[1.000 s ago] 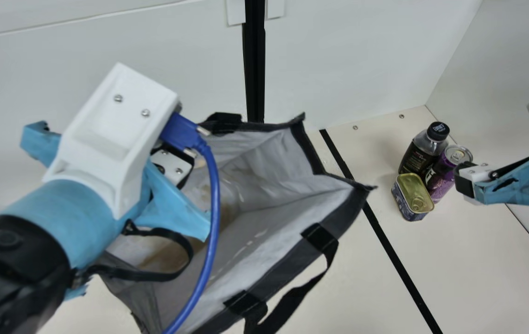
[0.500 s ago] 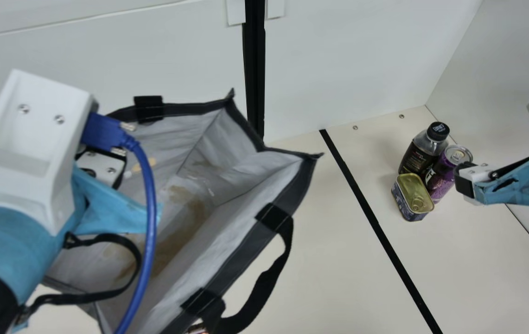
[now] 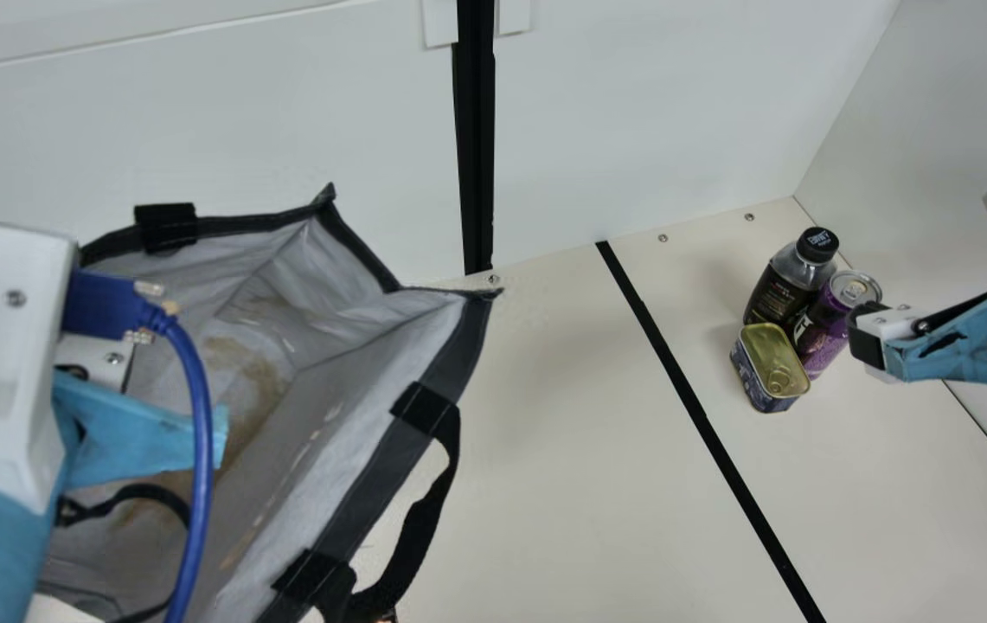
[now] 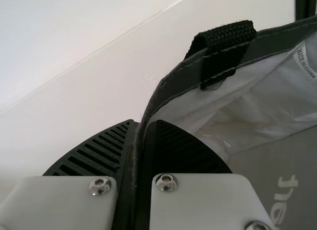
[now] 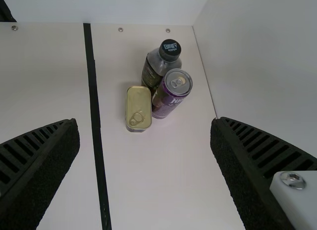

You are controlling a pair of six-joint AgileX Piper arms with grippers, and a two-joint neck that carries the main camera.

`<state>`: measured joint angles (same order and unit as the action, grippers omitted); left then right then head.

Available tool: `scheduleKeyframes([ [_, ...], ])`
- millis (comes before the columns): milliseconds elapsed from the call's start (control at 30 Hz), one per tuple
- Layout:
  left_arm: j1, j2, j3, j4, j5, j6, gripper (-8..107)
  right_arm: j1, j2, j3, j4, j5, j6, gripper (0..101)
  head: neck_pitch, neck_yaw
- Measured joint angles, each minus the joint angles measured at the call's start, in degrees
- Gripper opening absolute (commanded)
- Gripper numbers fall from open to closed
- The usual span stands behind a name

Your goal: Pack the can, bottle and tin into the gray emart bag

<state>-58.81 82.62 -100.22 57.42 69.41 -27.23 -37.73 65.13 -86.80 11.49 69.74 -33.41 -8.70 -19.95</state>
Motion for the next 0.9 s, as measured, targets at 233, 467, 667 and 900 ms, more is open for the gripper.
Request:
scheduleKeyframes([
  [233,-2.6,-2.8,9.6,11.0,0.4,-7.1,10,0.0,0.0,0.0,0.0,0.0,0.0,91,0.0,0.0],
  [467,-2.6,-4.1,18.7,19.8,0.4,-14.4,10,0.0,0.0,0.0,0.0,0.0,0.0,91,0.0,0.1],
  [667,-2.7,-4.3,24.9,22.9,0.3,-19.1,10,0.0,0.0,0.0,0.0,0.0,0.0,91,0.0,0.1],
  [900,-3.8,-4.0,29.5,21.9,0.3,-22.8,10,0.0,0.0,0.0,0.0,0.0,0.0,91,0.0,0.0],
])
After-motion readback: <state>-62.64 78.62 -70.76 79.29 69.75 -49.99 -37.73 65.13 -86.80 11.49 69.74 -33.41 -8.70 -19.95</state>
